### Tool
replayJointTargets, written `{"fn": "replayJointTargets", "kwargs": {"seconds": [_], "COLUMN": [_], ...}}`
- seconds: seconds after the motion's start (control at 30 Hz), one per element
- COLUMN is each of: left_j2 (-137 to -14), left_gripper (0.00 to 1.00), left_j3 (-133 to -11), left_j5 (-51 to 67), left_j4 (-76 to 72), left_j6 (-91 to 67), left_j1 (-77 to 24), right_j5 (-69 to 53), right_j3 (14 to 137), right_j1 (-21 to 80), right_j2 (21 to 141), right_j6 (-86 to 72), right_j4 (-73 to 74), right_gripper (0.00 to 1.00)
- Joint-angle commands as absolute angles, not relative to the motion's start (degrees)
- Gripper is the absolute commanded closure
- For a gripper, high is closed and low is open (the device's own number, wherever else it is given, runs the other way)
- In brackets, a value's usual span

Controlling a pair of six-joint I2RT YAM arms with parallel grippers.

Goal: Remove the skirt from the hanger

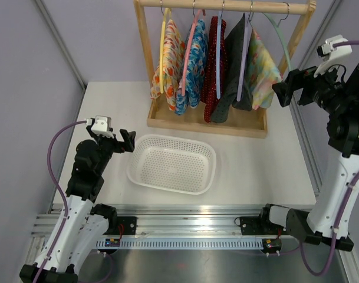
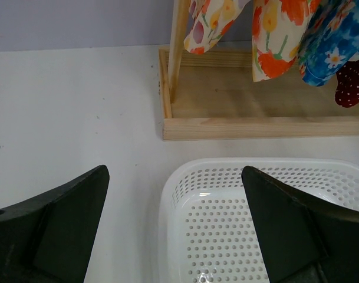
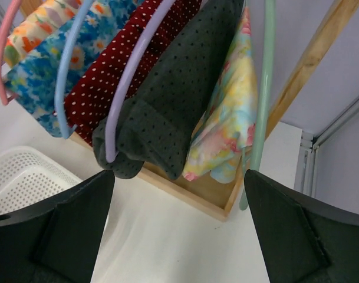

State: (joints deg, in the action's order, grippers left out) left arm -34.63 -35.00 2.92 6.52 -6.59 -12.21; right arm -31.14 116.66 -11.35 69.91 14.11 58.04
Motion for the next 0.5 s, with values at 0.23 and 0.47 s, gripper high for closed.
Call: {"fn": "replayJointTargets", "kwargs": {"seconds": [0.23, 0.47], "left_j2": [-33.31, -33.66], "left_gripper": [0.01, 0.01], "left_j3": [-37.53, -37.71], "left_j5": [3.78, 3.34], "left_j4": [4.74, 5.01], "left_j6": [-6.86, -6.50], "left_j1": [-13.36, -13.62], "right_j5": [-29.71, -28.65], "right_j3": [126.29, 134.29], "right_j1": [-12.57, -12.57], "right_j2": [83.40, 91.84], "right_j6": [8.88, 9.93], "right_j4": [54.84, 56.77], "right_gripper": [0.03, 0.16]}}
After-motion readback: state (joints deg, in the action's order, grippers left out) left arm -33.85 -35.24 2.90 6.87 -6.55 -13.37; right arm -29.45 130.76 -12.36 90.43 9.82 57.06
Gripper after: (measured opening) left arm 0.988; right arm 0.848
